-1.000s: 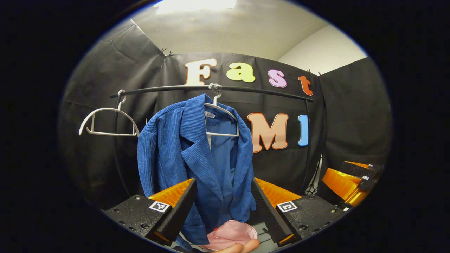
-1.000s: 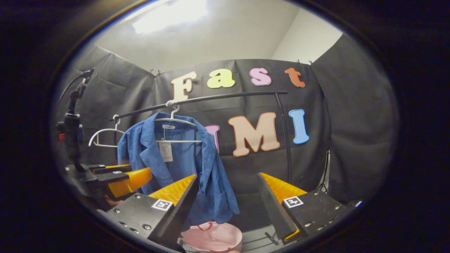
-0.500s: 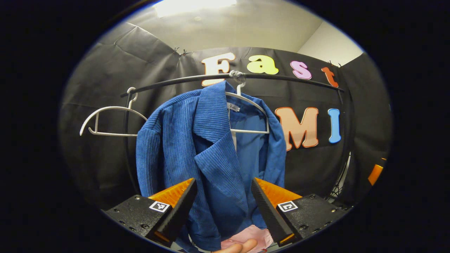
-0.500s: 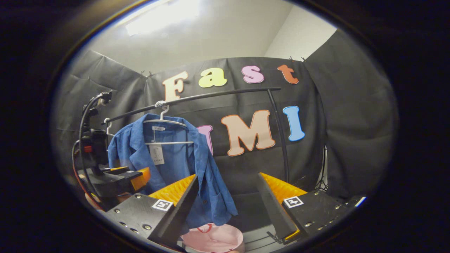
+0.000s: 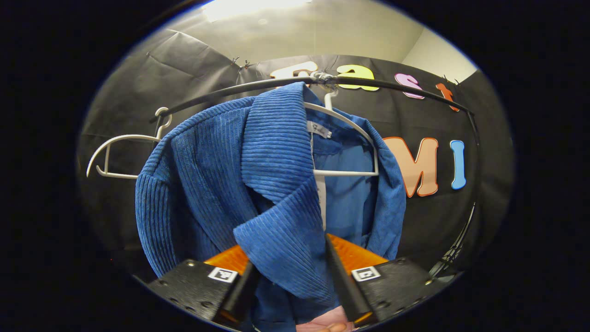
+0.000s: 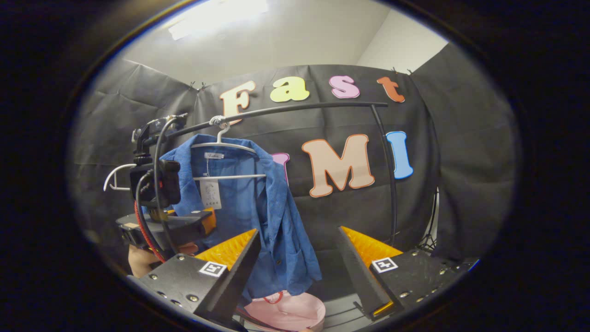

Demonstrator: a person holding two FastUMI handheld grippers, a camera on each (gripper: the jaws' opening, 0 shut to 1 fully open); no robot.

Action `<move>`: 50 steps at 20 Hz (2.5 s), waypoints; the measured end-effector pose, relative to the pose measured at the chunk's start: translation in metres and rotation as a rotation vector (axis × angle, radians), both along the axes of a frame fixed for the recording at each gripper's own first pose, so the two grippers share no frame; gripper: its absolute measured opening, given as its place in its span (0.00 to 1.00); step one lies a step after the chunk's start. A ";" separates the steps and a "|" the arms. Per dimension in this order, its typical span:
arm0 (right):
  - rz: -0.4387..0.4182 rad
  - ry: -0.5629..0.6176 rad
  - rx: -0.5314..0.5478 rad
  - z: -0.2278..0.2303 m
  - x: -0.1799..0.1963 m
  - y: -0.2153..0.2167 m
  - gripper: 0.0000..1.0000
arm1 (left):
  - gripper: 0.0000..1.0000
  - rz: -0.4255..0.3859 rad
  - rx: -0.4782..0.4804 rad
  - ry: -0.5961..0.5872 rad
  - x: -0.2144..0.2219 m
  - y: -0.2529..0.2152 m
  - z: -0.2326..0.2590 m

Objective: Grasp the clothes on the hanger with both hands and then place them into the laundry hamper below.

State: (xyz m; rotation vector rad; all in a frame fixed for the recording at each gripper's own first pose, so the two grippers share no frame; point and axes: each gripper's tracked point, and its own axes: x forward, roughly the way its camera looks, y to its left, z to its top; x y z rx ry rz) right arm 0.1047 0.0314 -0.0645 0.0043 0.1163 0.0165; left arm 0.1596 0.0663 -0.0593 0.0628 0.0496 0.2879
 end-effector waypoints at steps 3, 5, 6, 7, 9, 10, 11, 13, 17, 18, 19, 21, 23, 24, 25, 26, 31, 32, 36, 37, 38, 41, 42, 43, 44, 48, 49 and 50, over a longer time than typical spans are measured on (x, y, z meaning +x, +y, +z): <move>0.044 -0.020 0.005 -0.003 0.023 0.020 0.98 | 0.30 -0.028 -0.054 0.011 -0.004 0.019 0.000; 0.090 -0.028 0.016 -0.006 0.047 0.034 0.98 | 0.05 -0.064 -0.058 0.018 -0.012 0.027 0.002; 0.112 -0.024 0.013 -0.011 0.058 0.041 0.98 | 0.06 -0.091 -0.050 0.017 -0.018 0.027 0.005; 0.142 -0.022 0.002 -0.017 0.067 0.048 0.98 | 0.05 -0.117 -0.032 0.018 -0.025 0.027 0.007; 0.185 -0.024 -0.027 -0.028 0.094 0.061 0.98 | 0.02 -0.159 -0.019 0.013 -0.036 0.027 0.011; 0.195 -0.016 -0.030 -0.035 0.107 0.066 0.98 | 0.02 -0.182 -0.017 0.014 -0.041 0.026 0.013; 0.206 -0.018 -0.033 -0.041 0.118 0.070 0.98 | 0.05 -0.213 -0.011 0.018 -0.045 0.022 0.015; 0.219 -0.045 -0.049 -0.044 0.142 0.076 1.00 | 0.05 -0.264 -0.018 0.041 -0.057 0.019 0.017; 0.153 -0.064 -0.034 -0.047 0.185 0.077 0.98 | 0.02 -0.356 -0.031 0.067 -0.071 0.010 0.026; 0.155 -0.055 -0.009 -0.048 0.193 0.080 0.98 | 0.02 -0.381 -0.047 0.072 -0.075 0.007 0.028; 0.151 -0.032 0.022 -0.052 0.201 0.081 0.98 | 0.02 -0.405 -0.063 0.078 -0.077 0.004 0.030; 0.137 0.021 0.078 -0.058 0.215 0.081 0.98 | 0.02 -0.428 -0.077 0.080 -0.082 0.001 0.037; 0.118 0.019 0.107 -0.050 0.227 0.081 0.98 | 0.02 -0.486 -0.106 0.088 -0.091 -0.017 0.040; 0.107 0.010 0.117 -0.044 0.233 0.080 0.92 | 0.02 -0.515 -0.115 0.096 -0.094 -0.026 0.042; 0.097 0.008 0.112 -0.041 0.239 0.079 0.92 | 0.02 -0.530 -0.118 0.097 -0.095 -0.030 0.045; 0.095 0.010 0.106 -0.039 0.242 0.079 0.98 | 0.02 -0.536 -0.124 0.096 -0.097 -0.033 0.048; 0.097 0.097 0.035 -0.065 0.253 0.075 0.47 | 0.02 -0.570 -0.136 0.086 -0.108 -0.044 0.071; 0.096 0.084 0.029 -0.065 0.251 0.071 0.25 | 0.02 -0.558 -0.137 0.089 -0.110 -0.038 0.072; 0.133 0.052 -0.012 -0.057 0.231 0.073 0.08 | 0.02 -0.520 -0.123 0.099 -0.116 -0.010 0.074; 0.141 0.045 0.016 -0.056 0.227 0.075 0.08 | 0.02 -0.532 -0.118 0.110 -0.120 -0.007 0.073; 0.144 0.033 0.026 -0.052 0.226 0.076 0.08 | 0.02 -0.543 -0.111 0.118 -0.122 -0.005 0.072; 0.158 0.035 0.064 -0.049 0.226 0.069 0.08 | 0.02 -0.594 -0.064 0.142 -0.133 -0.003 0.075; 0.146 0.026 0.065 -0.045 0.226 0.063 0.08 | 0.02 -0.602 -0.048 0.151 -0.132 0.002 0.075; 0.134 0.021 0.057 -0.041 0.224 0.057 0.08 | 0.02 -0.610 -0.029 0.151 -0.129 0.009 0.077; 0.117 0.019 0.041 -0.037 0.224 0.051 0.08 | 0.02 -0.617 -0.019 0.143 -0.126 0.014 0.082; 0.068 0.020 0.012 -0.032 0.229 0.040 0.08 | 0.02 -0.675 -0.033 0.147 -0.121 0.029 0.094; 0.055 0.020 -0.003 -0.032 0.229 0.039 0.08 | 0.03 -0.677 -0.047 0.130 -0.114 0.034 0.097; 0.046 0.008 -0.018 -0.028 0.229 0.038 0.09 | 0.03 -0.658 -0.048 0.128 -0.110 0.042 0.098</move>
